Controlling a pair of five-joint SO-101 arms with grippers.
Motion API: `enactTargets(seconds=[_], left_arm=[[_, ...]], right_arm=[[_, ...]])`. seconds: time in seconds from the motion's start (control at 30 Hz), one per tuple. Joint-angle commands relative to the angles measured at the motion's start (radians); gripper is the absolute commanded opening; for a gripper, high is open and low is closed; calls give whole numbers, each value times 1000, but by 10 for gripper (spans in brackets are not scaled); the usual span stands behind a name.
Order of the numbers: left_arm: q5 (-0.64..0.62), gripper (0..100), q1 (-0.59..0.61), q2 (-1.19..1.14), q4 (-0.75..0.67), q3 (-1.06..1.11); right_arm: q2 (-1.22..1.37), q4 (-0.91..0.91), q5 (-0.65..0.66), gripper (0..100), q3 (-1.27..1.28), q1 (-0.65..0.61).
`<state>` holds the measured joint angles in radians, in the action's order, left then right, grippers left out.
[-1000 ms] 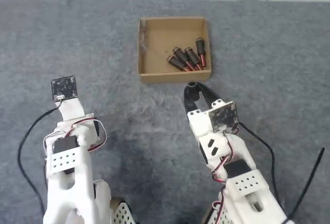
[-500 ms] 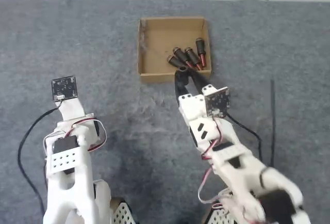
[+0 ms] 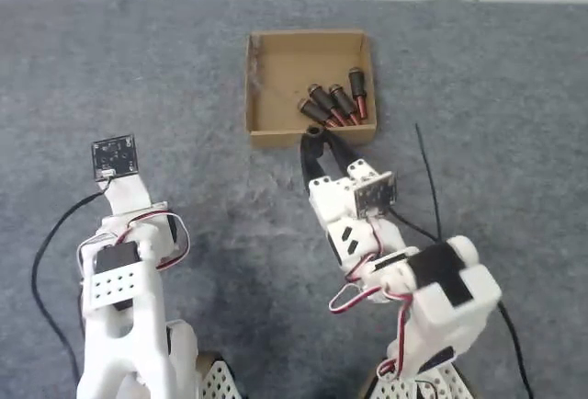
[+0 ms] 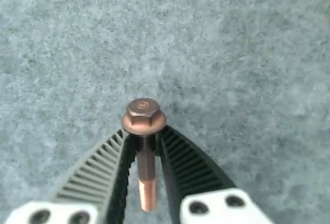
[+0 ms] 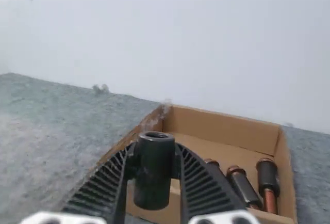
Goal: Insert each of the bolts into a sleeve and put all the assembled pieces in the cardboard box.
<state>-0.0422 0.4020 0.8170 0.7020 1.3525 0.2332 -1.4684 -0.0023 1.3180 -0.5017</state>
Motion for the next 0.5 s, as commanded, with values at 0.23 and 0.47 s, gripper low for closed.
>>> enactTargets(seconds=[0.23,0.47], left_arm=[[9,12,3,41,-28,-8],[2,12,2,44,-98,-15]], right_arm=[[74,-269,121,6,144,-61],[71,-289,118,6,227,-62]])
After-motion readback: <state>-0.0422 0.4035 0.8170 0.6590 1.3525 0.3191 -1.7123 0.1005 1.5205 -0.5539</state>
